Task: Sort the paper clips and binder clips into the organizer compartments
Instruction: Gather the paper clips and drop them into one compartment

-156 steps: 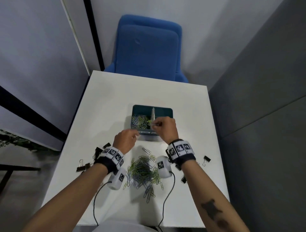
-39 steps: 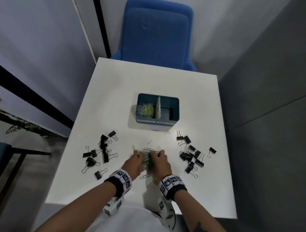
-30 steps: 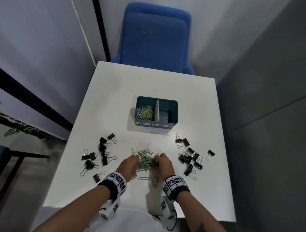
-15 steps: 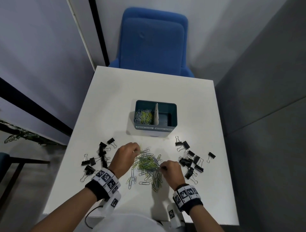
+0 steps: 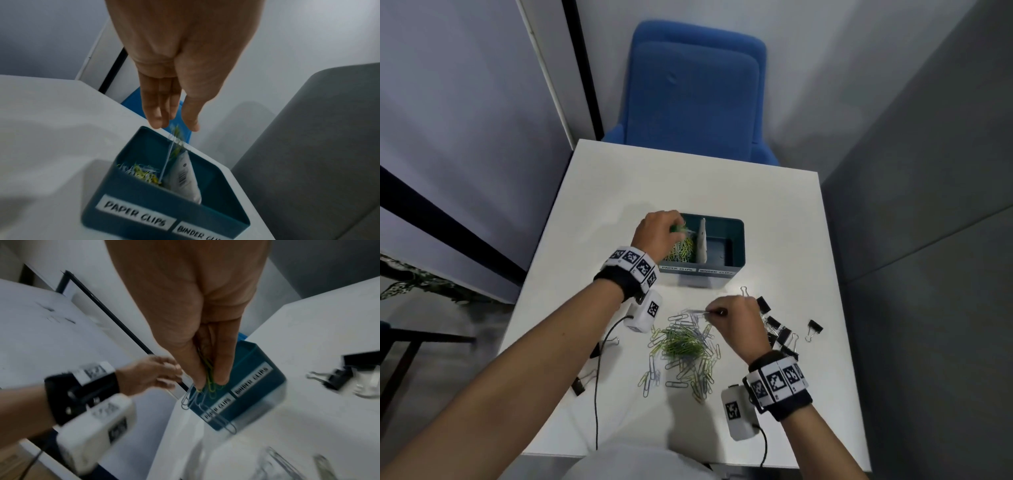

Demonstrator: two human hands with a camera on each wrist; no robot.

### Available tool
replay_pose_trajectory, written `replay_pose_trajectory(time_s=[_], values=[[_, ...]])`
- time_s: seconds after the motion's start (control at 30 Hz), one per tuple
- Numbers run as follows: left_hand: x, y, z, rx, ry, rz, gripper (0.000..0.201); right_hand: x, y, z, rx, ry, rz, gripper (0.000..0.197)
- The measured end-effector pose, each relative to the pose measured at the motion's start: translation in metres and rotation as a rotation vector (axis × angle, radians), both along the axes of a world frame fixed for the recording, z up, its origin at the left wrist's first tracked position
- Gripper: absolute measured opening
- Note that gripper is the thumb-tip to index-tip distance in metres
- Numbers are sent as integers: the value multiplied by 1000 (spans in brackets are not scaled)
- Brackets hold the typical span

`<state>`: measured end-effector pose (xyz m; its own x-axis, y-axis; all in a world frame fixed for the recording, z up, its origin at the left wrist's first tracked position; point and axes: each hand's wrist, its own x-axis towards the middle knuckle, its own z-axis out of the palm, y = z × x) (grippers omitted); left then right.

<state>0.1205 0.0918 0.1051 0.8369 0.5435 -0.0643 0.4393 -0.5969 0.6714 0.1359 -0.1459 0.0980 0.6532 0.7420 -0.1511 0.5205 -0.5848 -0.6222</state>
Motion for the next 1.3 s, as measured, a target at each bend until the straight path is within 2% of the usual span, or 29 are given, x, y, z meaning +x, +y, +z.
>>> replay_pose_trajectory(time_s=[0.17, 0.27, 0.37, 0.43, 0.5, 0.63, 0.73, 0.77, 0.87, 0.9, 1.03, 1.1, 1.2, 1.3], values=[[-38, -13, -32, 72, 67, 67, 13, 28, 40, 33, 103, -56, -45, 9], [-68, -31, -64, 60, 187, 29, 16, 47, 74, 42, 126, -107, -71, 8], [-87, -46, -94, 69, 350, -38, 9, 62, 106, 45, 116, -112, -85, 5], [-93, -55, -107, 66, 467, -98, 24, 66, 121, 38, 59, -106, -66, 3], [-95, -63, -114, 66, 542, -159, 39, 65, 125, 27, -10, -129, -49, 8], [-99, -78, -123, 157, 557, -278, 57, 45, 101, -8, -138, -216, -37, 8], [-108, -92, -131, 234, 584, -369, 67, 21, 70, -55, -315, -179, 67, 22], [-111, -96, -134, 260, 596, -399, 69, 16, 60, -71, -341, -141, 97, 33], [-124, -103, -139, 324, 570, -509, 68, 5, 34, -105, -454, 18, 270, 82], [-130, -103, -140, 321, 529, -534, 65, 1, 26, -110, -513, 37, 335, 90], [-155, -100, -142, 324, 345, -526, 56, -28, -3, -120, -456, 12, 474, 83], [-165, -100, -140, 383, 316, -498, 58, -40, -17, -123, -405, 6, 502, 83], [-179, -97, -135, 353, 460, -505, 89, -47, -31, -123, -315, -31, 469, 85], [-186, -95, -134, 273, 555, -457, 119, -47, -46, -123, -295, -71, 340, 89]])
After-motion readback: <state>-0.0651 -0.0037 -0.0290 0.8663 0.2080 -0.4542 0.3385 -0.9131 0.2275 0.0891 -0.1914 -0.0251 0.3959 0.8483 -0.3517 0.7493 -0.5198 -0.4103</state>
